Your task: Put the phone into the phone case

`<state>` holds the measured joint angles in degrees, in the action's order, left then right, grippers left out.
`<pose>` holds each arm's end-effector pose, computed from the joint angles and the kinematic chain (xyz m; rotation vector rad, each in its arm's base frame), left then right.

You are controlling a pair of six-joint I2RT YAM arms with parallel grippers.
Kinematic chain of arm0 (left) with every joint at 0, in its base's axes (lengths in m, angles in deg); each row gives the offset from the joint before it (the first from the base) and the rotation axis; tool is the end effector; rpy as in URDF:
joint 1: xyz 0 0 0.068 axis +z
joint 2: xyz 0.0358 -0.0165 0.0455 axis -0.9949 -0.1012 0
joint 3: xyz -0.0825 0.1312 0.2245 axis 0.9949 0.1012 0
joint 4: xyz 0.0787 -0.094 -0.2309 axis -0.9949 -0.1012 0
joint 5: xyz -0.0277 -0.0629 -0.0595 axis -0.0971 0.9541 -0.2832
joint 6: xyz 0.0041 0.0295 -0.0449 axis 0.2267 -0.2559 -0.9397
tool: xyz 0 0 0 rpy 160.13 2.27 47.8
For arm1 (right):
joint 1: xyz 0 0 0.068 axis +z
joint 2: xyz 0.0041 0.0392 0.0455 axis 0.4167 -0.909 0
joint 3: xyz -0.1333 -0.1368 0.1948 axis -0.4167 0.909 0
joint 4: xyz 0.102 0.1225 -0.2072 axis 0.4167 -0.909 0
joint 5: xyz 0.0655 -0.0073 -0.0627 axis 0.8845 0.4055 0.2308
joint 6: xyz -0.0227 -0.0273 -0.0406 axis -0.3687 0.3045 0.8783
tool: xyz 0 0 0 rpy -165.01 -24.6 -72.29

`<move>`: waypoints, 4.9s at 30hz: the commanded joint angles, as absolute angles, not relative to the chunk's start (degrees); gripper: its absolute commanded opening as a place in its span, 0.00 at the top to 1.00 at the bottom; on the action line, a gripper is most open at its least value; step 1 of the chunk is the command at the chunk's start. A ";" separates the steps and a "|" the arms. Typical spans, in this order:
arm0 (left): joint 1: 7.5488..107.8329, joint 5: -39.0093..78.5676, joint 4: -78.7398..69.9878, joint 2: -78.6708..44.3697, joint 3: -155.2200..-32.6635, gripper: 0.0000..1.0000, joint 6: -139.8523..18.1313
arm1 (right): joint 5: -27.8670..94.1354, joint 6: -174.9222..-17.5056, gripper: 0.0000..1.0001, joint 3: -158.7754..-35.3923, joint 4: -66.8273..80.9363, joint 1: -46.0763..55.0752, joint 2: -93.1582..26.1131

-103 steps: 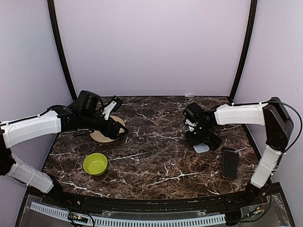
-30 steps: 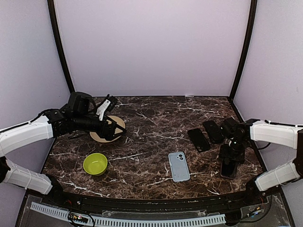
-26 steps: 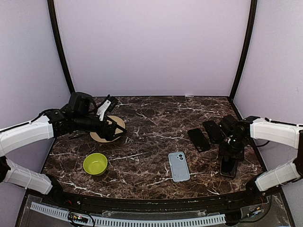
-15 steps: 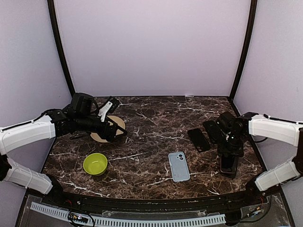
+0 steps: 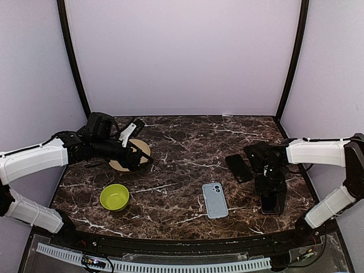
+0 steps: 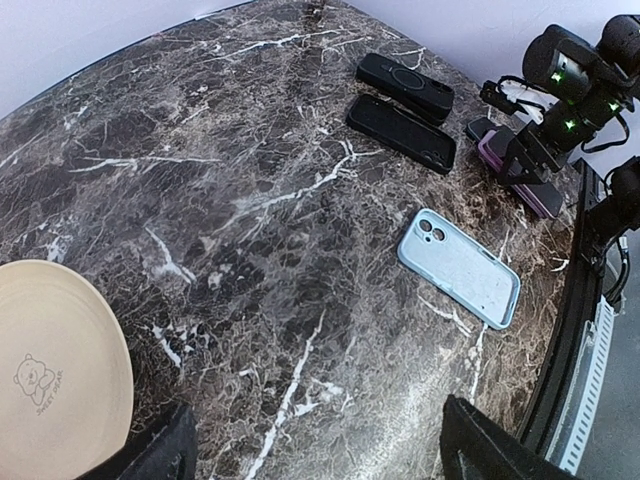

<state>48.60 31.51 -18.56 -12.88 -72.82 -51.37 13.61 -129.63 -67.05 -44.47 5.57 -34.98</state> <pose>0.2176 -0.1707 0.2783 0.8312 2.0255 -0.7522 0.1933 0.1040 0.1672 0.2648 2.9873 -0.2410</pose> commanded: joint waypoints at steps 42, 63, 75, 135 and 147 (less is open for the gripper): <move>48.42 34.59 -19.22 -13.38 -72.84 0.14 -50.56 | 12.57 -142.90 0.06 -68.30 -42.38 19.25 -41.10; 48.43 33.92 -19.65 -13.18 -73.01 0.14 -49.89 | 17.01 -137.97 0.17 -82.98 -38.38 31.80 -51.99; 48.42 34.34 -19.92 -12.94 -72.99 0.14 -49.99 | 18.06 -137.50 0.02 -79.55 -39.84 27.53 -46.11; 32.24 24.72 -35.48 -69.31 -123.90 0.36 -43.39 | 14.93 -120.93 0.69 -71.72 -20.63 26.64 -13.91; 30.49 32.43 -34.64 -69.83 -119.11 0.48 -33.57 | 13.32 -122.00 0.71 -73.11 -22.10 26.53 -17.70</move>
<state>30.83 31.79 -33.83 -70.54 -121.21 -36.55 14.86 -121.98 -71.67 -23.84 26.79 -17.80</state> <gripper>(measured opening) 0.554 0.710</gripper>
